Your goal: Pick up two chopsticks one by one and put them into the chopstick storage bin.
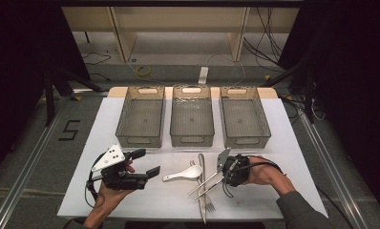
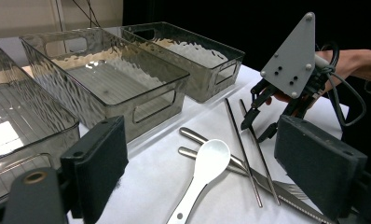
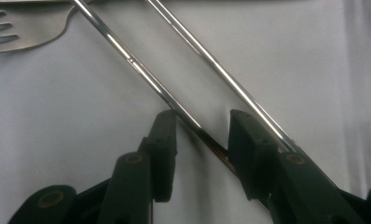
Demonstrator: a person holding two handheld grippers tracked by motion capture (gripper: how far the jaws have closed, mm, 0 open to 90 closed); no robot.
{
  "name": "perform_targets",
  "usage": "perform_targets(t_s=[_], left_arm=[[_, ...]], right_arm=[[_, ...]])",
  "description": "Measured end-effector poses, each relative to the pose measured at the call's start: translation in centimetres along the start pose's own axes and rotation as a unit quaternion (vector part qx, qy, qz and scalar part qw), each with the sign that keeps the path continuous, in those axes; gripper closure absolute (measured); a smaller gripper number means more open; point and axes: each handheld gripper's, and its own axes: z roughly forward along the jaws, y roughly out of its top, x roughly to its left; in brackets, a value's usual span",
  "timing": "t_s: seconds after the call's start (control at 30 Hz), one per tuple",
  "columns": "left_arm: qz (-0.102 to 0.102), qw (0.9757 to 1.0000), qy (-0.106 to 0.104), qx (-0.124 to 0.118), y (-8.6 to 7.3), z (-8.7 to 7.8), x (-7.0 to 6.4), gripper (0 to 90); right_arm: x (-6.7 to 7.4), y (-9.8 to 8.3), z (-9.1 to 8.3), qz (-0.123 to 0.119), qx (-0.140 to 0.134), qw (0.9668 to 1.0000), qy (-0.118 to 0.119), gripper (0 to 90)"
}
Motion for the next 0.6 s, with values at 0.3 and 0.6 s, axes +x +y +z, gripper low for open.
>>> perform_targets(t_s=[0.3, 0.6], left_arm=[[0.001, 1.0, 0.002, 0.002, 0.0, 0.0, 0.0, 16.6], [-0.002, 1.0, 0.001, 0.002, 0.0, 0.0, 0.0, 16.6]], right_arm=[[0.8, -0.1, -0.2, -0.029, 0.016, 0.9995, 0.003, 71.6], [1.6, -0.3, -0.4, -0.057, 0.027, 0.998, 0.006, 78.3]])
